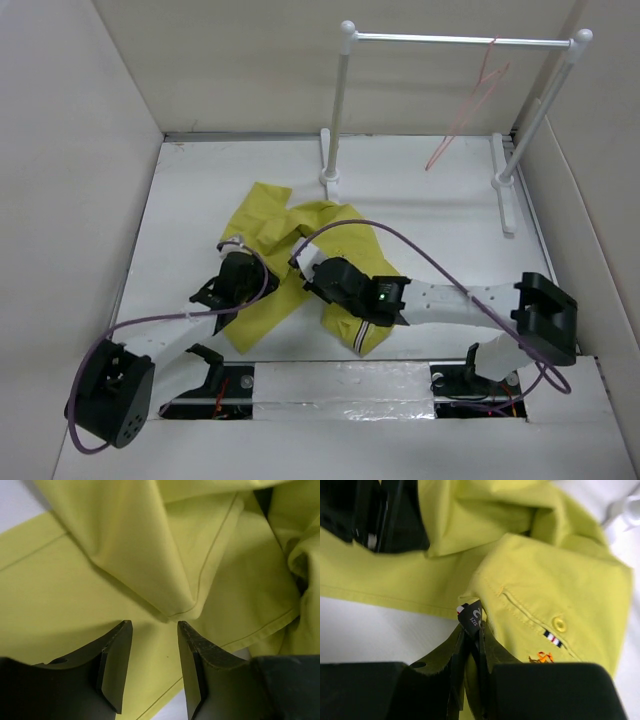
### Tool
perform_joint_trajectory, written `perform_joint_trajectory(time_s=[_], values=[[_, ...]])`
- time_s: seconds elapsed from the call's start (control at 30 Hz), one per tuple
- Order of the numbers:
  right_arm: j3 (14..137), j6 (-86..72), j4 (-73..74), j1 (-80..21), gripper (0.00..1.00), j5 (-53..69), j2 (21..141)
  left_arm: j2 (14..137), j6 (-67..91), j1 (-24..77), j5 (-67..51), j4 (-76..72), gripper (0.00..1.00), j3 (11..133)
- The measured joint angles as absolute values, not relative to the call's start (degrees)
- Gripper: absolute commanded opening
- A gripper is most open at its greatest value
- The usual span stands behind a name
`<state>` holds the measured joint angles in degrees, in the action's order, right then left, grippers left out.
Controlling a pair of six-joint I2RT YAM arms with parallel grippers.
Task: Place the trousers on the hanger
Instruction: Flatten out the trousers at the center of the board.
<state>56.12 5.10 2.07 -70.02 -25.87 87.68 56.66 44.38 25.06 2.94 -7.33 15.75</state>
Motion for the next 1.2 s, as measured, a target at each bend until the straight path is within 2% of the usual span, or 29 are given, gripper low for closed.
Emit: perform_joint_trajectory(time_s=[0.23,0.53,0.8,0.9,1.0,1.03,1.2], values=[[52.58,2.5,4.58,-64.34,0.0,-31.27,74.22,63.31,42.87,32.1,3.92,-9.15,0.46,19.16],[45.93,-2.96,7.18,-49.56,0.0,-35.33,60.42,70.89,40.97,47.35,15.03,-8.25,0.6,29.34],[42.48,-4.86,7.44,-39.97,0.0,-33.41,56.58,84.79,39.09,50.74,22.9,-8.71,0.6,37.23],[41.36,-5.3,7.44,-37.3,0.0,-32.36,55.59,87.31,38.76,51.11,25.41,-8.36,0.54,38.83],[40.51,-5.89,7.33,-34.26,0.0,-31.62,54.87,88.49,38.3,51.35,26.79,-8.64,0.22,39.4],[40.12,-6.07,7.27,-32.99,0.0,-31.03,54.59,88.92,38.06,51.37,27.31,-8.69,0.0,39.59],[38.37,-6.79,6.81,-26.37,0.0,-29.39,54.0,89.3,38.37,51.37,30.3,-7.31,0.0,39.86]])
